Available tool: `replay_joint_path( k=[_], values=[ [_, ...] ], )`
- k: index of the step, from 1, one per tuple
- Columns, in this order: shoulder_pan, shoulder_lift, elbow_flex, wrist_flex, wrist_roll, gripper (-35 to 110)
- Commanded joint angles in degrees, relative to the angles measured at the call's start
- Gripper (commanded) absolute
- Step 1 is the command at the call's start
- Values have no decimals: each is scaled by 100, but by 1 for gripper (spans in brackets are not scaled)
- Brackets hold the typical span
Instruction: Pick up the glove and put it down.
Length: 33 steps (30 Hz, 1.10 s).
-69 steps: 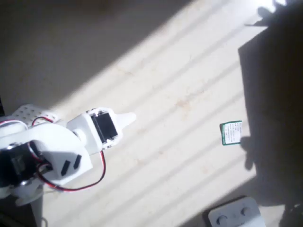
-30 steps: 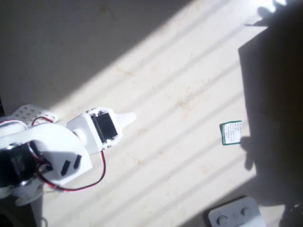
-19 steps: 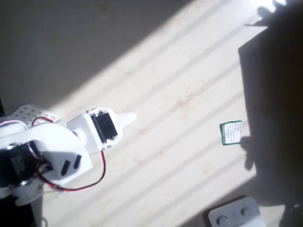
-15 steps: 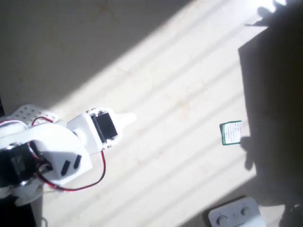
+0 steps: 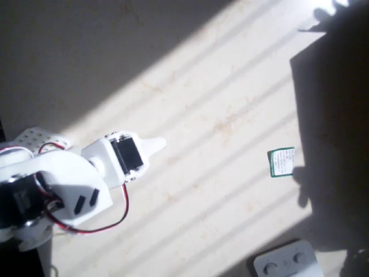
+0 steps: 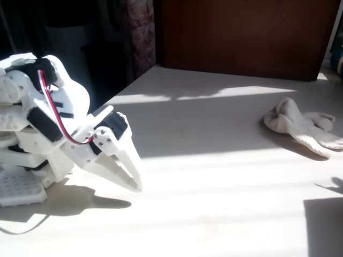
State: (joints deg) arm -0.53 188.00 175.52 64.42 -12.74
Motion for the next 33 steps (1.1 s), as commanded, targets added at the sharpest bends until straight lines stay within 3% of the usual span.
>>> replay_joint_path(
  k=[1, 11, 20, 27, 33],
  values=[
    [62, 35, -193, 9, -35, 0],
    [62, 44, -308, -70, 26, 1],
    [0, -431, -1714, -70, 35, 1],
    [-53, -3349, -4017, -211, 35, 1],
    [-738, -6170, -6601, -633, 35, 1]
  ],
)
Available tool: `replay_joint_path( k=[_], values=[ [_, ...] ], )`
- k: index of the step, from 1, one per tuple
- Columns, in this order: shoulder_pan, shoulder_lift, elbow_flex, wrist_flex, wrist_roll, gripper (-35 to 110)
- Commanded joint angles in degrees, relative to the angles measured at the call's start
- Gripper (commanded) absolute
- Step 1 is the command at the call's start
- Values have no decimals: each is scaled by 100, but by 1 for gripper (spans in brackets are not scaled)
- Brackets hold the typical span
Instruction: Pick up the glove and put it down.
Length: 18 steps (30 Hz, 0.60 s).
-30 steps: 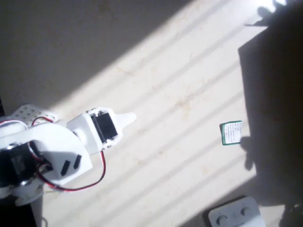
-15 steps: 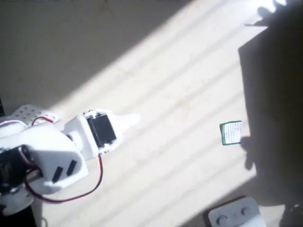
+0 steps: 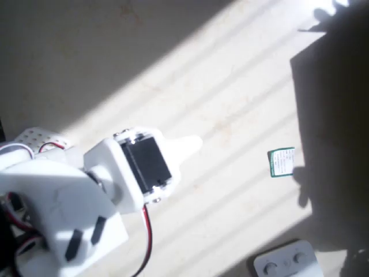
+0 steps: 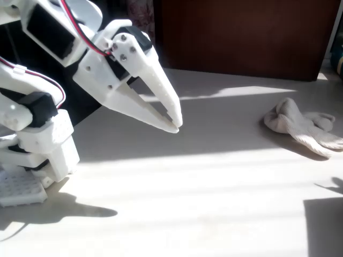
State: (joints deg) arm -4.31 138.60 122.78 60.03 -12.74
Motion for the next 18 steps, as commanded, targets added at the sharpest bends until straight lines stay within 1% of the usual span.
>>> replay_joint_path(
  k=[1, 12, 18],
  values=[
    [-510, -1617, -1696, -255, 35, 1],
    [-1960, -5133, -4869, -299, 44, 1],
    [-2452, -6908, -6451, -299, 44, 1]
  ],
)
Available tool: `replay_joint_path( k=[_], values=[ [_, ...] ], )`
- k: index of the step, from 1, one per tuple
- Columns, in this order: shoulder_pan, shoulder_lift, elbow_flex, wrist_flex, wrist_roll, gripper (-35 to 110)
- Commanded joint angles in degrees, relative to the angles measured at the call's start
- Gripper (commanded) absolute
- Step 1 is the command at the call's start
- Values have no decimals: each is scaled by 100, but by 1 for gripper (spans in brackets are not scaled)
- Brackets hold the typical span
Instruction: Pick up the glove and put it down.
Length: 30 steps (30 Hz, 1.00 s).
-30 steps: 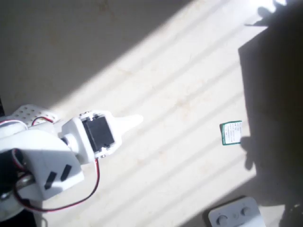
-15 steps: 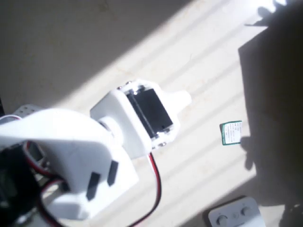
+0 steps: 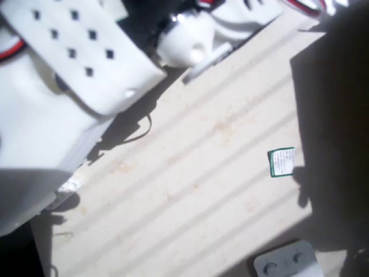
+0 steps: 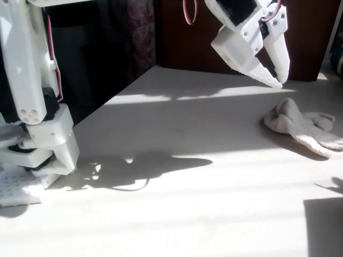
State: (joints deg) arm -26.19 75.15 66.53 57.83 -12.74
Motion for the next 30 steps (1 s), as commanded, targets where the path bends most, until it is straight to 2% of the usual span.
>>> replay_joint_path(
  k=[1, 12, 15, 20, 23, 26, 30],
  values=[
    [-316, -826, -1063, -79, 44, 1],
    [-545, -3041, -3164, -53, 765, 2],
    [-527, -3226, -3498, 9, 765, 8],
    [-571, -3226, -3480, 62, 765, 26],
    [-633, -3226, -3507, 396, 765, 34],
    [-729, -3278, -3480, 782, 773, 37],
    [-773, -3568, -3533, 791, 782, 37]
  ],
)
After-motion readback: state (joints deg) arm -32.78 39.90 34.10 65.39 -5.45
